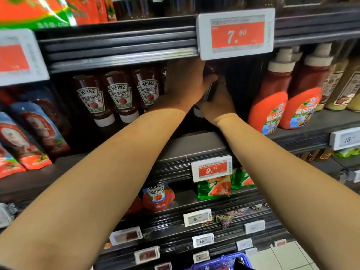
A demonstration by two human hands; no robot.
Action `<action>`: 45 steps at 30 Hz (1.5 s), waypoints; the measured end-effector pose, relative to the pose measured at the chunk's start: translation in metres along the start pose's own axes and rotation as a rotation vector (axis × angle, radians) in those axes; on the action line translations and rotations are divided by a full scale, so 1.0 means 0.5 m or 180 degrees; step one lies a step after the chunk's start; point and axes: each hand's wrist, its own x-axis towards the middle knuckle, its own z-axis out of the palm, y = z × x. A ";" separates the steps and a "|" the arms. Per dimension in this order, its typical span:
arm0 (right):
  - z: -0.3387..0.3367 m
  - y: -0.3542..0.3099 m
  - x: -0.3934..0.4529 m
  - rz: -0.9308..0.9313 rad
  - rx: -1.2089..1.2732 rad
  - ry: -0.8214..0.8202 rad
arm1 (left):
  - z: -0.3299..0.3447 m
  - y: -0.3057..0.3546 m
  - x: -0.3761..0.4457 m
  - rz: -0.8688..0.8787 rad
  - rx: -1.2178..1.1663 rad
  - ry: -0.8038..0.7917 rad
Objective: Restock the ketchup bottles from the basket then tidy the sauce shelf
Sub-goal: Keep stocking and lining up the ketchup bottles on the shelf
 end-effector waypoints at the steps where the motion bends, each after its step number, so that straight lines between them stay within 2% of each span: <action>1: 0.000 -0.002 0.000 0.0009 0.0075 0.0054 | -0.001 0.000 0.002 -0.0021 -0.0044 -0.0079; 7: -0.003 0.000 0.007 0.0196 0.0502 0.0501 | -0.013 -0.021 0.029 -0.0051 -0.0183 -0.0785; 11: 0.002 -0.013 0.006 0.0364 0.0682 0.0371 | -0.016 -0.039 0.046 -0.0171 -0.0430 -0.1204; 16: -0.005 0.002 0.005 0.0237 0.0568 0.0279 | -0.018 -0.043 0.047 -0.0394 -0.0707 -0.1335; 20: -0.004 0.005 0.008 0.0108 0.0286 0.0342 | -0.027 -0.064 0.031 -0.0078 -0.0648 -0.1253; 25: -0.003 0.006 0.005 -0.0028 0.0069 0.0433 | -0.010 -0.087 0.012 0.0404 0.0268 -0.0754; 28: -0.003 0.005 0.006 -0.0081 -0.0122 0.0470 | 0.006 -0.087 0.001 0.0422 0.0632 -0.0555; 33: -0.002 0.002 0.007 -0.0050 -0.0171 0.0424 | 0.025 -0.089 -0.051 0.0379 0.0519 -0.0085; 37: -0.001 0.006 0.005 -0.0039 -0.0230 0.0426 | 0.019 -0.087 -0.076 -0.0033 0.0329 0.0228; 41: -0.001 0.009 0.007 -0.0029 -0.0259 0.0425 | -0.005 -0.106 -0.089 -0.0546 0.0700 0.0412; 45: 0.004 0.009 0.009 -0.0160 -0.0329 0.0410 | -0.034 -0.178 -0.112 -0.1028 0.1167 0.0446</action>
